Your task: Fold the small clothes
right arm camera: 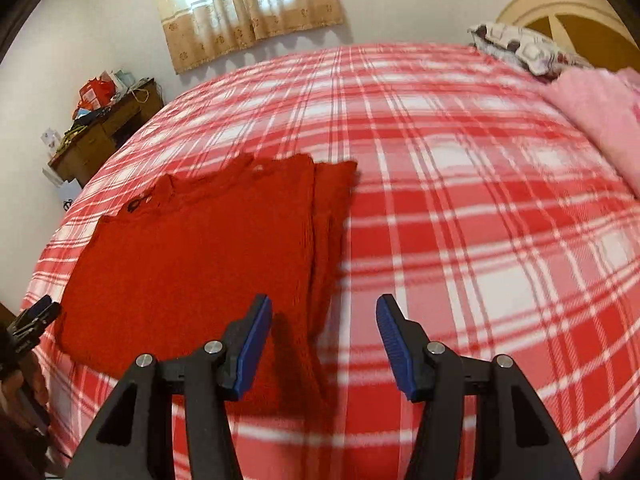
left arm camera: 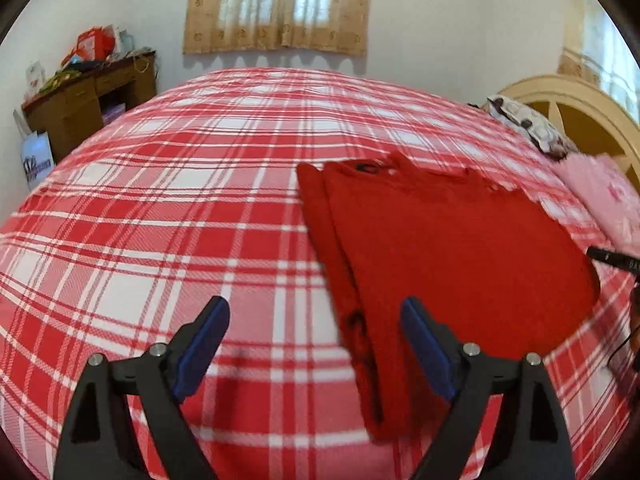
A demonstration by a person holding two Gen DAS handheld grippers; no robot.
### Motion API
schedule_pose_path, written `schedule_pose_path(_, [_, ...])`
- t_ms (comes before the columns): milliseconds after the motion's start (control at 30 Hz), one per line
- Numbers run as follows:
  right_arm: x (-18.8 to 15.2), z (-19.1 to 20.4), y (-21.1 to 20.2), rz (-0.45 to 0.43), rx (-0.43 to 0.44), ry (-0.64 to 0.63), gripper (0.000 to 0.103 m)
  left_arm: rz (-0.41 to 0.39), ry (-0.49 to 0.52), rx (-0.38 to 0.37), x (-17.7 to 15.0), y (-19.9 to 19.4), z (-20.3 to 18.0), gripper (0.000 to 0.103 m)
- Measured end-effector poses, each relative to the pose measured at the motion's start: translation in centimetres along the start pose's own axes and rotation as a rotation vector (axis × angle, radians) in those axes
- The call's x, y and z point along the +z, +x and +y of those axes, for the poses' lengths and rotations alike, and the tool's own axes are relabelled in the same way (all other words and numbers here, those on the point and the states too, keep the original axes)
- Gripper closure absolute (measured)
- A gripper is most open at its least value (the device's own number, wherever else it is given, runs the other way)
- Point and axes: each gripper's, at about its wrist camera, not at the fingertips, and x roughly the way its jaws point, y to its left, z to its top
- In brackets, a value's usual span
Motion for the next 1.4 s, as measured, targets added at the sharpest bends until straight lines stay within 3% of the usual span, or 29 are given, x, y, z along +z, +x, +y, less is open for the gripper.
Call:
schedule_pose_path(67, [-0.5,-0.1,0.5,0.023,0.005,0.008,0.049,-0.004,0.038,0.006,-0.3,0.0,-0.7,0.013])
schedule_pose_path(133, [-1.0,-0.2,0.7,0.035,0.037,0.014,0.057,-0.003,0.049,0.012,-0.5,0.2,-1.0,0.013])
schedule_pose_path(233, [-0.5,0.2,0.1,-0.002,0.023,0.004,0.057,0.0,0.037,0.024,-0.6,0.5,-0.9,0.013])
schedule_pose_path(467, [4.9,1.3,0.8,-0.087,0.048,-0.039,0.057,0.001,-0.037,0.056,-0.4,1.1,0.8,0.013])
schedule_pose_path(633, [8.4,2.6,5.4,-0.033,0.01,-0.081,0.057,-0.02,-0.071,0.033,0.9,1.6,0.6,0.012])
schedule_pose_path(800, [9.3,3.2,9.1,0.047,-0.061,-0.122,0.058,-0.012,-0.073,0.044,1.5,3.2,0.1,0.011])
schedule_pose_path(933, [8.9,3.2,10.0,0.068,-0.082,-0.155,0.095,0.017,-0.112,0.019,0.8,4.3,0.8,0.011])
schedule_pose_path(1100, [9.1,3.0,7.9,-0.029,-0.158,-0.175,0.097,0.007,-0.148,0.014,0.7,3.9,1.3,0.005])
schedule_pose_path(1200, [9.7,1.6,8.4,-0.013,-0.166,-0.118,0.097,0.019,-0.117,0.028,0.7,4.1,0.6,0.004])
schedule_pose_path(1267, [9.3,1.5,9.5,0.006,-0.214,-0.152,0.097,0.027,-0.089,0.036,0.8,4.3,0.0,0.002])
schedule_pose_path(1400, [8.8,1.7,9.3,0.0,-0.205,-0.166,0.094,0.035,-0.077,0.046,0.8,4.4,-0.1,0.001])
